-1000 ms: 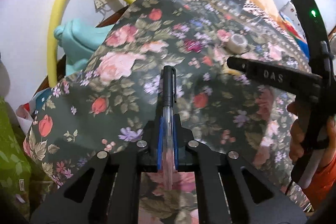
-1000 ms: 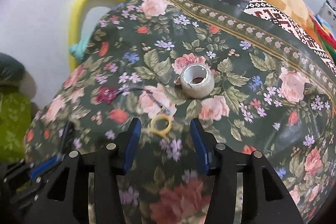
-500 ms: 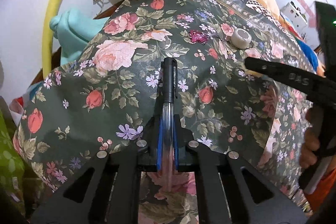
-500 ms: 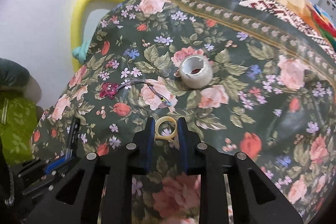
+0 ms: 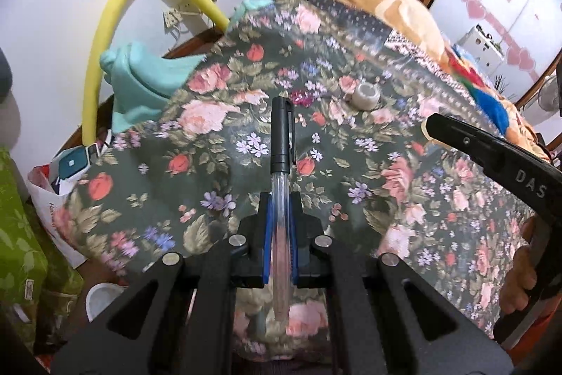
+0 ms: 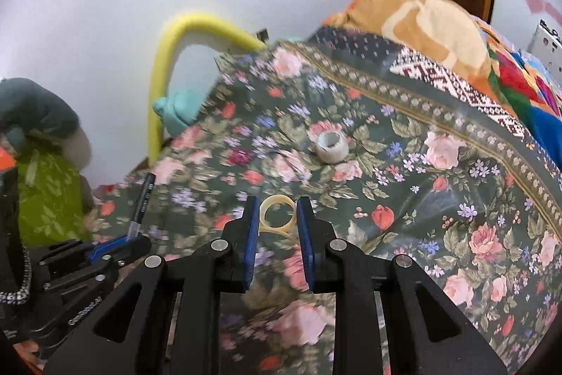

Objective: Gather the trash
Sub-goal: 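Carry the pen and yellow ring with both grippers over the white bin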

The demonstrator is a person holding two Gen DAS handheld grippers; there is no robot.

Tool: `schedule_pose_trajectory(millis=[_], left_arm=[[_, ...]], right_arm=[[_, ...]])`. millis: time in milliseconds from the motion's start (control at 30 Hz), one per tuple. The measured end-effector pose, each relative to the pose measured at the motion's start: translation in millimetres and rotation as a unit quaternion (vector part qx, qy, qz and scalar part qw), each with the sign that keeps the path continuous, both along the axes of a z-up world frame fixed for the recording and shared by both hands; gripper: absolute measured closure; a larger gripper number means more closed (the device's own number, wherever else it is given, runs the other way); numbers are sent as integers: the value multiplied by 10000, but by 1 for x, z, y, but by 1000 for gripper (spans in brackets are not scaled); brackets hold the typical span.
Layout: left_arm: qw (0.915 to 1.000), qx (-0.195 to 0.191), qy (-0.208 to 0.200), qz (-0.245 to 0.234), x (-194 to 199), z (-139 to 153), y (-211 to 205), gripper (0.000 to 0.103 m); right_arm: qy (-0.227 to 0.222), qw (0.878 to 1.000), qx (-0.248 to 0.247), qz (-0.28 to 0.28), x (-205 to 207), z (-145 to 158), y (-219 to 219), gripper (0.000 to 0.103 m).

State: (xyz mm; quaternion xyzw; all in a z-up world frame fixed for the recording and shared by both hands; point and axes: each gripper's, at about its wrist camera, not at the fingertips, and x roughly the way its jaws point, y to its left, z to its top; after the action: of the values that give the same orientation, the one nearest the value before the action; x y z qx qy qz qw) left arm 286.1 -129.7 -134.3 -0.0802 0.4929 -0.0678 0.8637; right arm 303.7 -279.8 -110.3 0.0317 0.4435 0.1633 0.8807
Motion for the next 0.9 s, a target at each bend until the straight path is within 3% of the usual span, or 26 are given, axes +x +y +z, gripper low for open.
schedule_pose_trajectory(millis=[267,467,900], left_arm=[[9991,133,-335,217,-44,36,26,96],[9974,261,-483,474,-83,51,58,96],[9895,290,-397,1358,-174,46,160,96]], right_arm=[[-458,9985,94,289,-40,41,26,83],[-574,9968,143,528,-67,53,60,83],[-673,9851,35,1581,-133,59,172,83]])
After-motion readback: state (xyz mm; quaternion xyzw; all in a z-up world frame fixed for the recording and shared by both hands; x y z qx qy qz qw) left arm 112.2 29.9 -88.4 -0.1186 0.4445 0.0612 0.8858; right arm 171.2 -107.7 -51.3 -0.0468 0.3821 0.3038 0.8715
